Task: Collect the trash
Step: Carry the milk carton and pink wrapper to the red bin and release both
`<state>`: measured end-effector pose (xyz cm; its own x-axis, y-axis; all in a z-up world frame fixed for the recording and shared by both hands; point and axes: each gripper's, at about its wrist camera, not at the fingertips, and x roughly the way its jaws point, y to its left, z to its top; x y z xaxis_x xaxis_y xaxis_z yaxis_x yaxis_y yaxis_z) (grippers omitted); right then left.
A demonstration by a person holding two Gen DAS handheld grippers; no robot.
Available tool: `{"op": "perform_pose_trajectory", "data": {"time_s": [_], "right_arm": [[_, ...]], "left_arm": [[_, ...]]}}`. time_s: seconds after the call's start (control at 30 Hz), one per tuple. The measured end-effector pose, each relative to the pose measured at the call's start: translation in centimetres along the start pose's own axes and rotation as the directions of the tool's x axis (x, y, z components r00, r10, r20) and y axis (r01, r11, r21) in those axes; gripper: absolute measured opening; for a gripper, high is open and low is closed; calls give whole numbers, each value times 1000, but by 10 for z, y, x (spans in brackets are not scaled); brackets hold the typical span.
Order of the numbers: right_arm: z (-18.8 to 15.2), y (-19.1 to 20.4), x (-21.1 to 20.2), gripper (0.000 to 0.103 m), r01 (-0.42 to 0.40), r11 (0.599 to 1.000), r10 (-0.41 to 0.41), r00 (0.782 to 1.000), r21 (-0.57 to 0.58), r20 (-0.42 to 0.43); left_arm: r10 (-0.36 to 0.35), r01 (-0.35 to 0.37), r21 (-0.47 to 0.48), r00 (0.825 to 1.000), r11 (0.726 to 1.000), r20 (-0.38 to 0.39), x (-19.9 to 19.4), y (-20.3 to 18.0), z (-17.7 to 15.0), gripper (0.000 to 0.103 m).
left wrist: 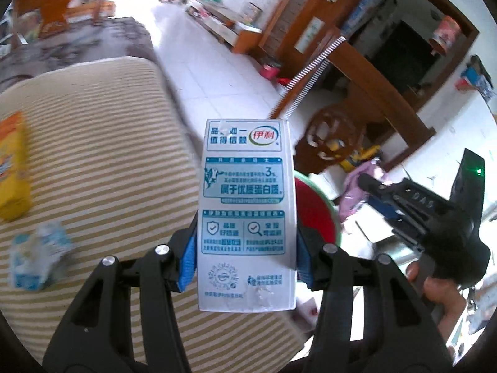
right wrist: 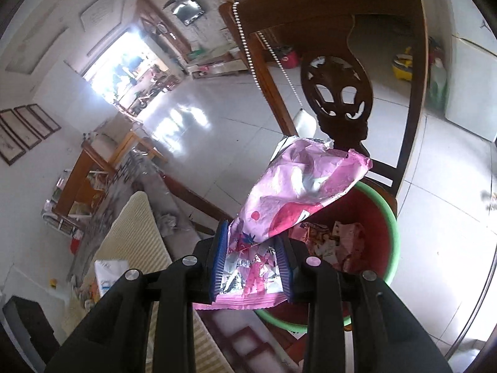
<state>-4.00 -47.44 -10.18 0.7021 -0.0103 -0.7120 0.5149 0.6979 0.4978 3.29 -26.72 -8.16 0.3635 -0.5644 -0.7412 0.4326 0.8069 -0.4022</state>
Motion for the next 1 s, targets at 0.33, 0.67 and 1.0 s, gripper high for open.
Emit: {"op": "perform_pose_trajectory", "data": {"time_s": [0.33, 0.67, 1.0], "right_arm": [[3, -6, 3, 67, 91, 995, -92, 996, 32, 19], [1, 4, 7, 68, 72, 997, -72, 997, 0, 14], [-17, 40, 16, 70, 32, 993, -37, 998, -114, -48]], "left_arm": [[-63, 65, 37, 997, 997, -47, 24, -21, 8, 78], [-51, 53, 69, 998, 996, -30, 0, -10, -7, 81], [240, -230, -114, 966, 966, 90, -95, 125, 6, 81]]}}
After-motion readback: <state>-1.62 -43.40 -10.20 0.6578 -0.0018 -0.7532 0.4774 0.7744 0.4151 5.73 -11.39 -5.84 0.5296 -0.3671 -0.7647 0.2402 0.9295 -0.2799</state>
